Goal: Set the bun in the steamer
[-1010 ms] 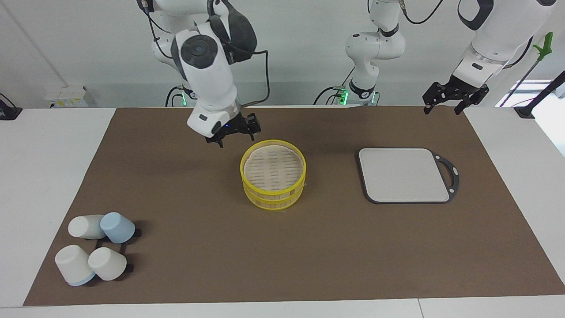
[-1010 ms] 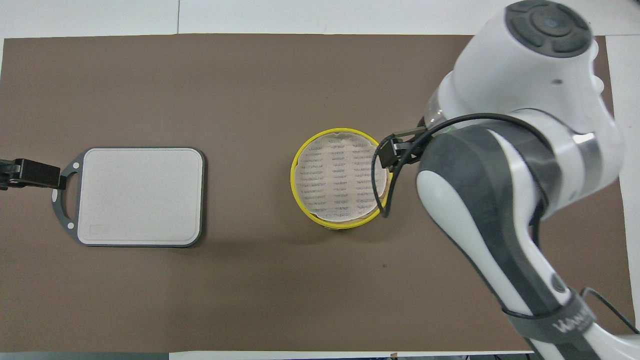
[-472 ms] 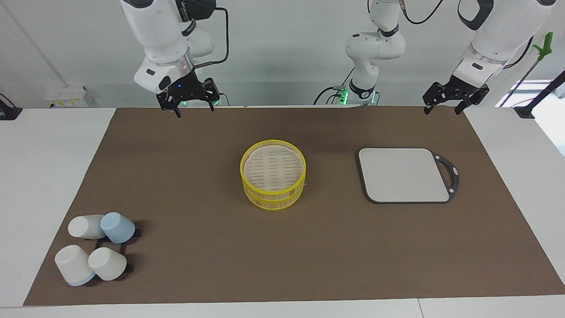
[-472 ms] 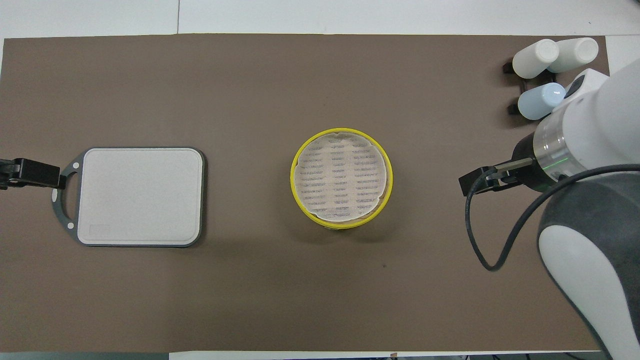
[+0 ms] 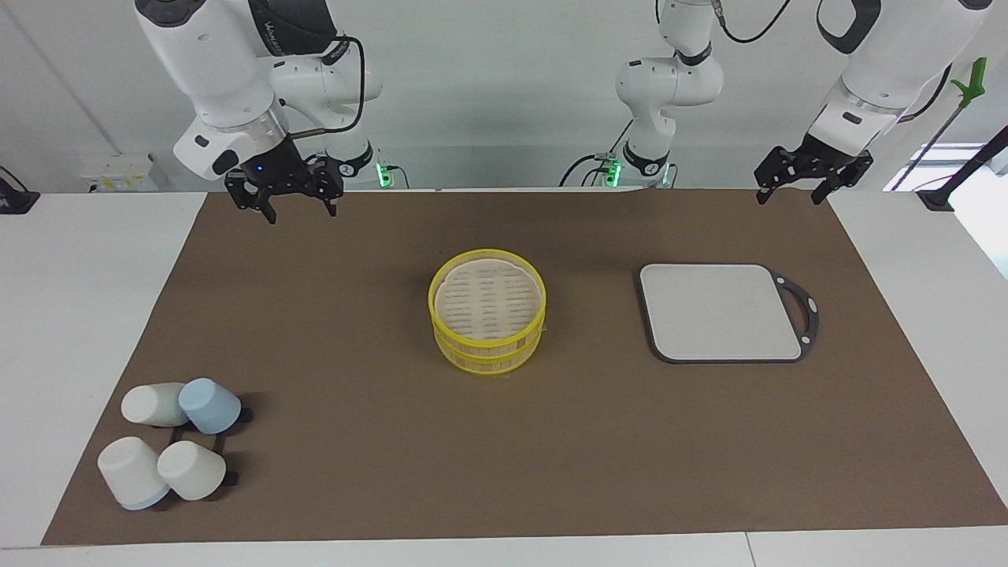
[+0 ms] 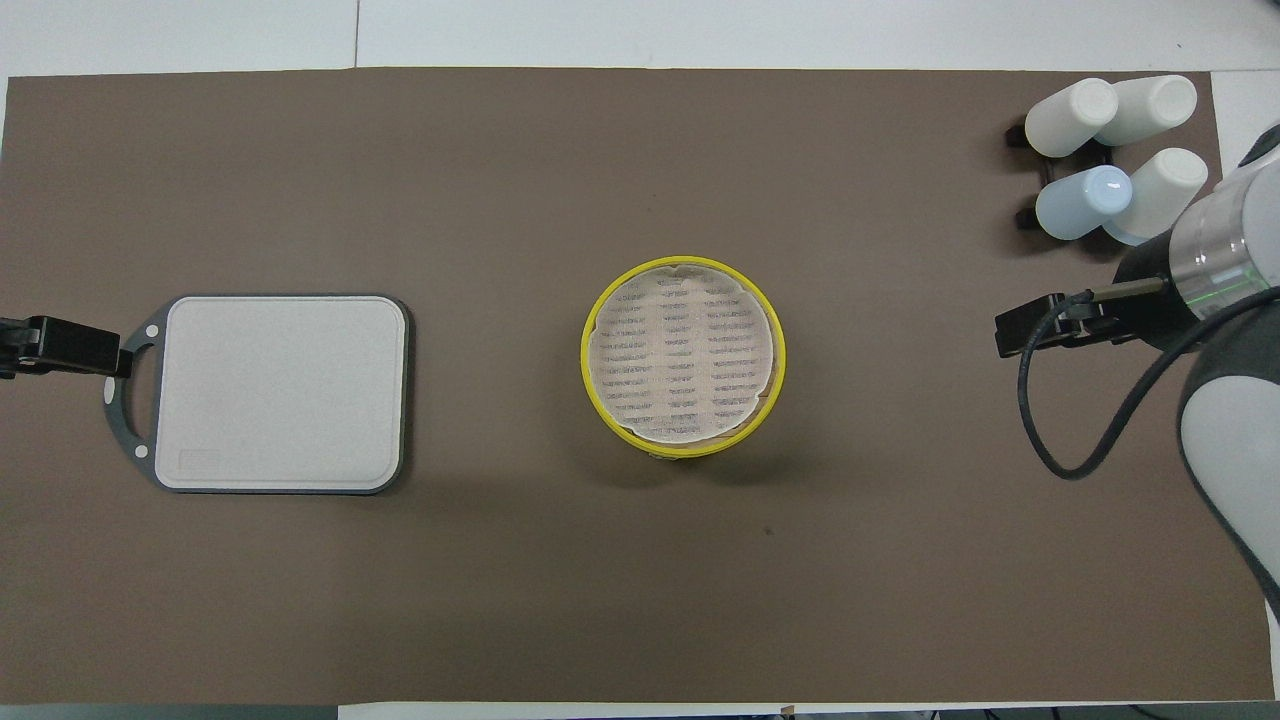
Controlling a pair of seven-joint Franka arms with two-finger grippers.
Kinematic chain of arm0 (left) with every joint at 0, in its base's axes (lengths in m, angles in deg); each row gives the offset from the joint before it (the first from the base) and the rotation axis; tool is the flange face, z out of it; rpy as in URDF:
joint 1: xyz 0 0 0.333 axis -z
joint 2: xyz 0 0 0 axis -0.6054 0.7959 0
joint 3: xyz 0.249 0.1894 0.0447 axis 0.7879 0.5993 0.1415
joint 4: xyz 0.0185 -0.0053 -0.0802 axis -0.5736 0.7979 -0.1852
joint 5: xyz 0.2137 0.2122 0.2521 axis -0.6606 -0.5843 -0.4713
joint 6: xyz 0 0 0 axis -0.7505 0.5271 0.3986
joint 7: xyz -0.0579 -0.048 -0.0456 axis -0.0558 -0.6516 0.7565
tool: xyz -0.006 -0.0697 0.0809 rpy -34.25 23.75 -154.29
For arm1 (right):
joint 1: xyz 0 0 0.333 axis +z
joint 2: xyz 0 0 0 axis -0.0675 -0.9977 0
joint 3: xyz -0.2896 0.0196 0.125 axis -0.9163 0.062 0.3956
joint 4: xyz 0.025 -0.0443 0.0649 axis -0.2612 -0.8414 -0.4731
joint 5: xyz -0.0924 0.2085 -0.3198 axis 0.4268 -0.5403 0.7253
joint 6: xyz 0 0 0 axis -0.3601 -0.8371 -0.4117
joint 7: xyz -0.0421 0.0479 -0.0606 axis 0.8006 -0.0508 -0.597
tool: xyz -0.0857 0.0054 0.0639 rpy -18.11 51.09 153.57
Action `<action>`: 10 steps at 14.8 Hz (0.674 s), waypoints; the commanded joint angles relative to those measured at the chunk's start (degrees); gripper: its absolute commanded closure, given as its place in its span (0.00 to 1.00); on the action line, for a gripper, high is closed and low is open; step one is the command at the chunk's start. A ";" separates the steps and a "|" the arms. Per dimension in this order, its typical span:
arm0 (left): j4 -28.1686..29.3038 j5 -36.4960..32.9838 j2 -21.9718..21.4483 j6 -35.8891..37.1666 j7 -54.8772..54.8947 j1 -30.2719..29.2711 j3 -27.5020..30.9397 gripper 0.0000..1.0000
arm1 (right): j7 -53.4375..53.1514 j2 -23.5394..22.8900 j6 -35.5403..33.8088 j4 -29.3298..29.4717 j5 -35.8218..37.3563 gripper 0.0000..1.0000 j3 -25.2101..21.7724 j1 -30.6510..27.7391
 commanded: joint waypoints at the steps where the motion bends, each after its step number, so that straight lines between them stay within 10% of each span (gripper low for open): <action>1: 1.46 0.54 -1.20 -1.14 0.44 -0.63 -0.32 0.00 | 1.02 4.17 1.56 -4.57 0.77 0.00 0.62 -2.36; 10: 1.38 0.54 -1.12 -1.32 0.26 -0.54 -0.40 0.00 | 2.51 2.06 4.02 -3.87 3.58 0.00 0.62 -3.87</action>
